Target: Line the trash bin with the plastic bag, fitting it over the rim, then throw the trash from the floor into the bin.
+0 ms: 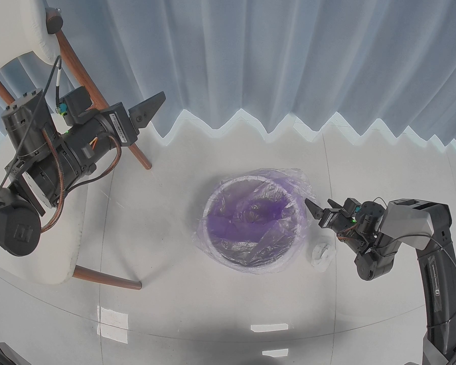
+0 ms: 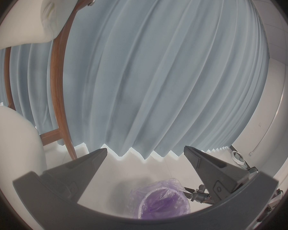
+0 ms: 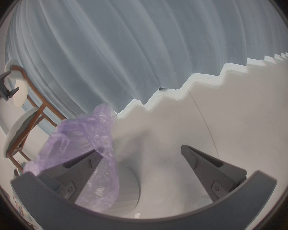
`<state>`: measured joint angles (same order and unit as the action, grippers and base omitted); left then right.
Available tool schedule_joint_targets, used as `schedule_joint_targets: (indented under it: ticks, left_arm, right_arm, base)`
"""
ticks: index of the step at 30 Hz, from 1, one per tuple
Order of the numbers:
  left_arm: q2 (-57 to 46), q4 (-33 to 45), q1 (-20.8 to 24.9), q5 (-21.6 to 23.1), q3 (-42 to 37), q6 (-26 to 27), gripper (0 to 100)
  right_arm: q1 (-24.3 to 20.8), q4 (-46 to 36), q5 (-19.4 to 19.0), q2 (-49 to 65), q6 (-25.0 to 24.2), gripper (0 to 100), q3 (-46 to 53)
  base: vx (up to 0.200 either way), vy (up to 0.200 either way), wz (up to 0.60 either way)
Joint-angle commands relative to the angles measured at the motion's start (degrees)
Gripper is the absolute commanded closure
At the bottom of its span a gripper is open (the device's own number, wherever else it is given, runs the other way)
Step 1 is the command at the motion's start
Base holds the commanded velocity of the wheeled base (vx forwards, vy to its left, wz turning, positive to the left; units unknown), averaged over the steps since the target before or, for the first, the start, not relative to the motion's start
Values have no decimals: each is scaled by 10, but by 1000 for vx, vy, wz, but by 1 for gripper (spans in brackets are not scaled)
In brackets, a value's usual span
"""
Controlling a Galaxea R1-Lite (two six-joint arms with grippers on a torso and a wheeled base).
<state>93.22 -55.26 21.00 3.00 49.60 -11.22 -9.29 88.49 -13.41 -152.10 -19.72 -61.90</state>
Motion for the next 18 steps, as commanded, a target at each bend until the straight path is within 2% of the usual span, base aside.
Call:
schedule_joint_targets:
  ticks: [1, 6, 9, 13, 18]
  left_arm:
    - [-1, -42, 2, -1, 2, 3, 0]
    - [0, -56, 18, -5, 4, 2, 0]
    - [1, -56, 23, -5, 6, 2, 0]
    - [3, -63, 23, 1, 8, 8, 0]
    - [1, -86, 23, -2, 7, 16, 0]
  right_arm:
    - [11, 15, -11, 143, -45, 0, 145]
    - [14, 14, -19, 256, -58, 0, 276]
    - [14, 15, -18, 280, -55, 0, 349]
    - [19, 15, -8, 257, -37, 0, 395]
    - [38, 15, 36, 167, 11, 0, 372]
  base:
    - [0, 0, 0]
    - [0, 0, 0]
    - [0, 0, 0]
    - [0, 0, 0]
    - [0, 0, 0]
